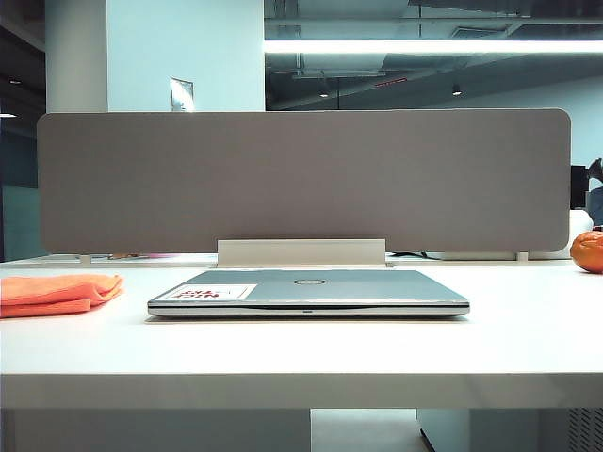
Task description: Pick up the orange rag and put it over the laptop.
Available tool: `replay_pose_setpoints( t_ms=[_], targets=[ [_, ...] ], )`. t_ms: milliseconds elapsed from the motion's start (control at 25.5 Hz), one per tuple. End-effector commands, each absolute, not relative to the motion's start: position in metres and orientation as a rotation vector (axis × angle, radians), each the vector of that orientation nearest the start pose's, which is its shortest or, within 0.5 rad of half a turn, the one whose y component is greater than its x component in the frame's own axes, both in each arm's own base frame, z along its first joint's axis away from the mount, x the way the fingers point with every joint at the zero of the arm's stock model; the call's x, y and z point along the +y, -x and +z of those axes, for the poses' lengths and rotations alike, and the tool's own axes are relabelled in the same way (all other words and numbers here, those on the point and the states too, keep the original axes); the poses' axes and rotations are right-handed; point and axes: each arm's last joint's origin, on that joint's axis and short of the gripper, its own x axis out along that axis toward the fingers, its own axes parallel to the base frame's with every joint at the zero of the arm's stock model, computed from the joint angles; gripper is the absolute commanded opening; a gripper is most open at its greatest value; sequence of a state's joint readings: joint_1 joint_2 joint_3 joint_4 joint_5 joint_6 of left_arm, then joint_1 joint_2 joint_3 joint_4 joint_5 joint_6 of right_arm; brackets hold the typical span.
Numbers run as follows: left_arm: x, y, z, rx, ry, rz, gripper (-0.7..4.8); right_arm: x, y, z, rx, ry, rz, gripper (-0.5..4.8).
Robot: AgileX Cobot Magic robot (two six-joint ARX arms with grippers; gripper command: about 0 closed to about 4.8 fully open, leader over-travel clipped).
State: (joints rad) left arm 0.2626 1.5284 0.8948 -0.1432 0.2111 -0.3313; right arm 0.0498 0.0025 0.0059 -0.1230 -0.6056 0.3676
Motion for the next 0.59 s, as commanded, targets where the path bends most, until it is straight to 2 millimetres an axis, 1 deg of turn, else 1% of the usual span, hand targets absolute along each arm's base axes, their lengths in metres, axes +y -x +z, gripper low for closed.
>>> replay_pose_setpoints(
  t_ms=[39, 78, 157, 275, 589],
  targets=[
    [0.076, -0.306, 0.196, 0.755, 0.517, 0.14, 2.24, 0.021, -0.091, 0.154, 0.225, -0.386, 0.626, -0.05],
    [0.077, -0.307, 0.192, 0.768, 0.521, 0.142, 2.55, 0.021, -0.091, 0.154, 0.224, -0.386, 0.625, -0.05],
    [0.078, -0.309, 0.185, 0.788, 0.526, 0.144, 2.74, 0.021, -0.091, 0.154, 0.225, -0.386, 0.624, -0.05],
    [0.079, -0.312, 0.176, 0.809, 0.531, 0.146, 2.74, 0.021, -0.091, 0.153, 0.234, -0.389, 0.622, -0.05],
    [0.08, -0.317, 0.163, 0.828, 0.532, 0.155, 2.73, 0.021, -0.091, 0.154, 0.232, -0.388, 0.622, -0.05]
  ],
)
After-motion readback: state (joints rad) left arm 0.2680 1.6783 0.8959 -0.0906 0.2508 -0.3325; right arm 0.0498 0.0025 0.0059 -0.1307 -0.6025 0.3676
